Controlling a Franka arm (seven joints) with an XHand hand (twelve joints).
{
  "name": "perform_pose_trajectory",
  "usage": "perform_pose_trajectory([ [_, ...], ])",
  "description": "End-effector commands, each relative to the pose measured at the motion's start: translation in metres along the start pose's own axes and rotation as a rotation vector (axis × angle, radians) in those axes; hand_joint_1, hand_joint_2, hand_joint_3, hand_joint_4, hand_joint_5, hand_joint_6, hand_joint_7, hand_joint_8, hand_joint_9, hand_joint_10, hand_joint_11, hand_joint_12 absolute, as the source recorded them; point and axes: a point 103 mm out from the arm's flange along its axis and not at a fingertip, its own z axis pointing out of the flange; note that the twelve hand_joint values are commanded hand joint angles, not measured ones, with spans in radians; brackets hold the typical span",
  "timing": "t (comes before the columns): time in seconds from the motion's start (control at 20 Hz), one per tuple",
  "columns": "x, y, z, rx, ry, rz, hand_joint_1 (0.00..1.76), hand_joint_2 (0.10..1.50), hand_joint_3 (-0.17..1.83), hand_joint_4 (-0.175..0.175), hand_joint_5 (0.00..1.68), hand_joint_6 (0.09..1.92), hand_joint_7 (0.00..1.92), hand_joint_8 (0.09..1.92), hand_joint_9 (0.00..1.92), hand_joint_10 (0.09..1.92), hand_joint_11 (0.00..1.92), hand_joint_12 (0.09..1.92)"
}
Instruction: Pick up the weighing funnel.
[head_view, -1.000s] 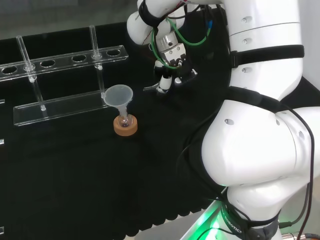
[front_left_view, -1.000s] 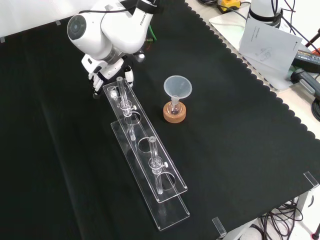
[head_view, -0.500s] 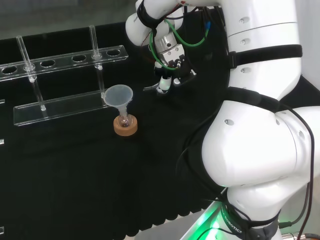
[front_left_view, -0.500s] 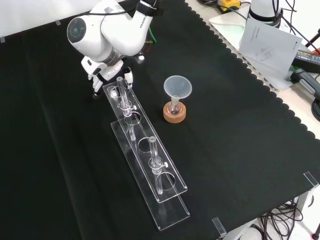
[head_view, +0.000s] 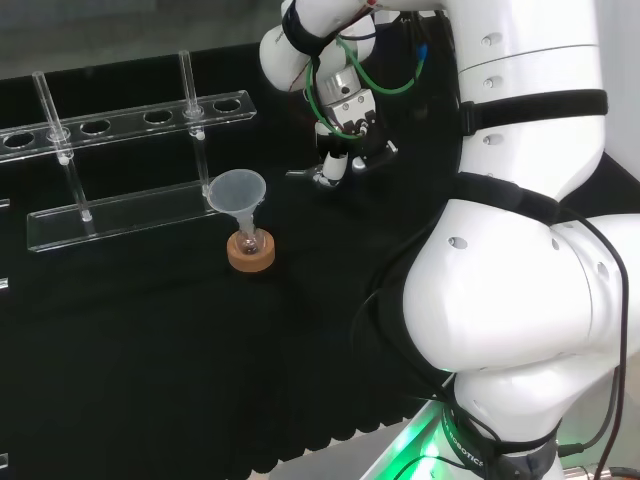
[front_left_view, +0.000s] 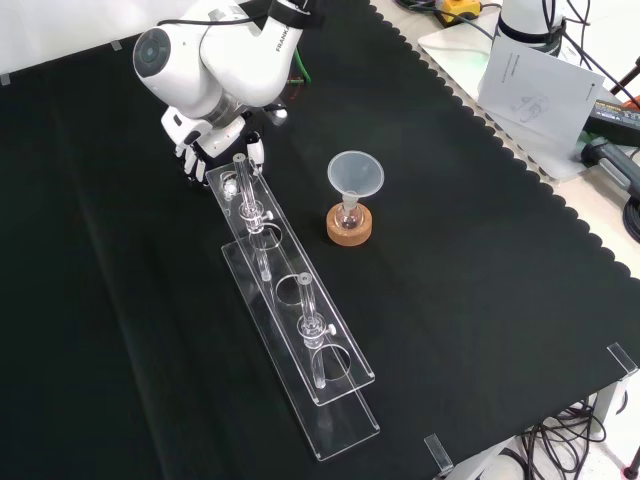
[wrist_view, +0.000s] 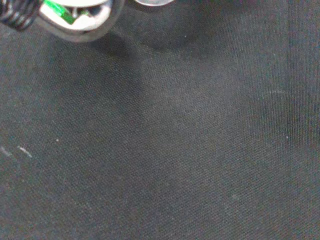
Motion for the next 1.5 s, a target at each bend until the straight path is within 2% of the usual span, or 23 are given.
perform_pose_trajectory([
  [0.05,0.006,0.0,0.0,0.003,0.001,0.003,0.9,0.65,0.57,0.017,0.8,0.7,0.52,0.7,0.77,0.53,0.5,1.29],
  [0.35,0.007,0.001,0.0,0.009,0.008,-0.004,0.89,0.65,0.58,0.014,0.79,0.71,0.53,0.7,0.77,0.53,0.5,1.29],
  [0.85,0.009,0.006,0.004,0.026,-0.011,0.018,0.89,0.64,0.59,0.003,0.76,0.73,0.52,0.7,0.77,0.53,0.5,1.28],
  [0.95,0.009,0.006,0.005,0.023,-0.023,0.032,0.89,0.64,0.59,0.024,0.85,0.72,0.52,0.7,0.77,0.53,0.5,1.28],
  [1.05,0.007,0.004,0.004,0.012,-0.029,0.045,1.01,0.76,0.49,0.125,1.05,0.78,0.54,0.7,0.79,0.53,0.51,1.28],
  [1.15,0.006,0.002,0.002,-0.004,-0.042,0.058,1.07,0.77,0.5,0.163,1.14,0.8,0.57,0.69,0.82,0.52,0.53,1.27],
  [1.3,0.001,-0.004,-0.006,-0.031,-0.041,0.069,1.09,0.73,0.6,0.175,1.16,0.84,0.61,0.68,0.86,0.49,0.56,1.25],
  [1.5,-0.006,-0.015,-0.024,-0.058,-0.037,0.075,1.09,0.72,0.63,0.175,1.15,0.88,0.63,0.68,0.9,0.48,0.62,1.22],
])
